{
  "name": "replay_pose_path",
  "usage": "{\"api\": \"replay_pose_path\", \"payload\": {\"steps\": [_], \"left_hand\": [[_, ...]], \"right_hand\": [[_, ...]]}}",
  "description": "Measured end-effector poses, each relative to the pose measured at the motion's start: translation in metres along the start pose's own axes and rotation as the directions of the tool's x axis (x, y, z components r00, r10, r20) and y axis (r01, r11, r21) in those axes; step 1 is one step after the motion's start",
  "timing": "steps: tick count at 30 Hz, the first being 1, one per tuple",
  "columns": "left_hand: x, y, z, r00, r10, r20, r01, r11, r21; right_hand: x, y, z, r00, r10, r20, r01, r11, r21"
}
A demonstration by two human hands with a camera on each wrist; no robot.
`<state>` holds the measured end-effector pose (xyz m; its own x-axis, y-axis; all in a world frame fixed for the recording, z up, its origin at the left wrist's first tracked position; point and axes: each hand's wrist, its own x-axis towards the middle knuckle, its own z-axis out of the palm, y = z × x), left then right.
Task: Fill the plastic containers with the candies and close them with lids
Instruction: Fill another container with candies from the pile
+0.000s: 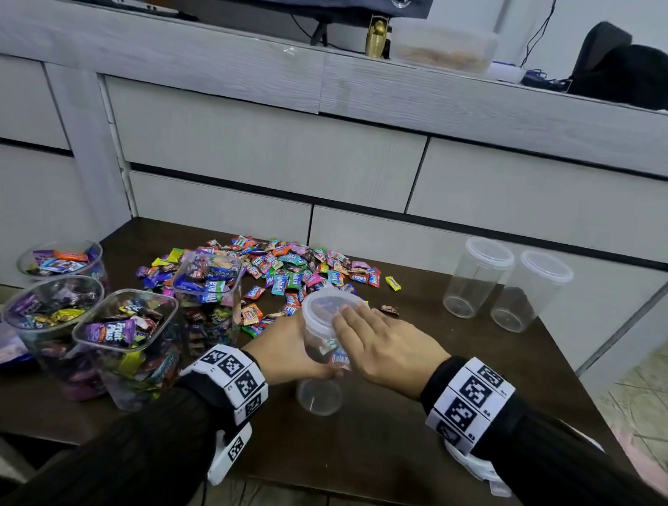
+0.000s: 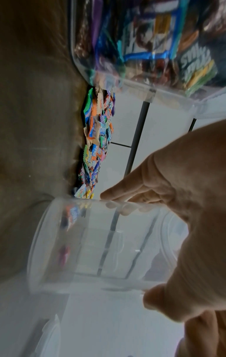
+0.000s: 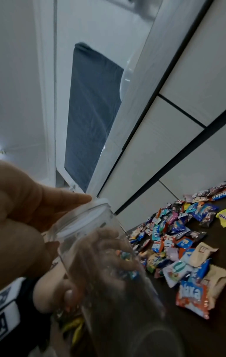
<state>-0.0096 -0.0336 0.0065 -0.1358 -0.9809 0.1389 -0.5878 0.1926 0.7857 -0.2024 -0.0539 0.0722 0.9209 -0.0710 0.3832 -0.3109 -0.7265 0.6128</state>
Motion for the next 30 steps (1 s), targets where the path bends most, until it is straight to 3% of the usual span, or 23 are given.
{"api": "replay_pose_path", "payload": {"steps": [10, 18, 23, 27, 30], "left_hand": [[0.004, 0.005, 0.005, 0.994, -0.002, -0.112, -0.002, 1.000, -0.030], [0.008, 0.002, 0.009, 0.992, -0.095, -0.081, 0.098, 0.995, 0.034], [0.010, -0.004, 0.013, 0.992, -0.106, -0.065, 0.112, 0.987, 0.113], [0.008, -0.003, 0.013, 0.995, -0.019, -0.100, 0.034, 0.987, 0.154], [0.004, -0.001, 0.011, 0.994, 0.058, -0.097, -0.054, 0.997, 0.046]], "right_hand": [[0.000, 0.002, 0.013, 0.999, 0.008, 0.052, -0.007, 1.000, -0.028], [0.000, 0.012, 0.017, 0.991, 0.007, 0.132, -0.008, 1.000, 0.014], [0.002, 0.018, 0.010, 0.990, 0.082, 0.117, -0.102, 0.977, 0.185], [0.000, 0.021, -0.001, 0.982, 0.081, 0.171, -0.128, 0.950, 0.284], [0.001, 0.019, -0.010, 0.967, 0.105, 0.231, -0.168, 0.947, 0.274]]}}
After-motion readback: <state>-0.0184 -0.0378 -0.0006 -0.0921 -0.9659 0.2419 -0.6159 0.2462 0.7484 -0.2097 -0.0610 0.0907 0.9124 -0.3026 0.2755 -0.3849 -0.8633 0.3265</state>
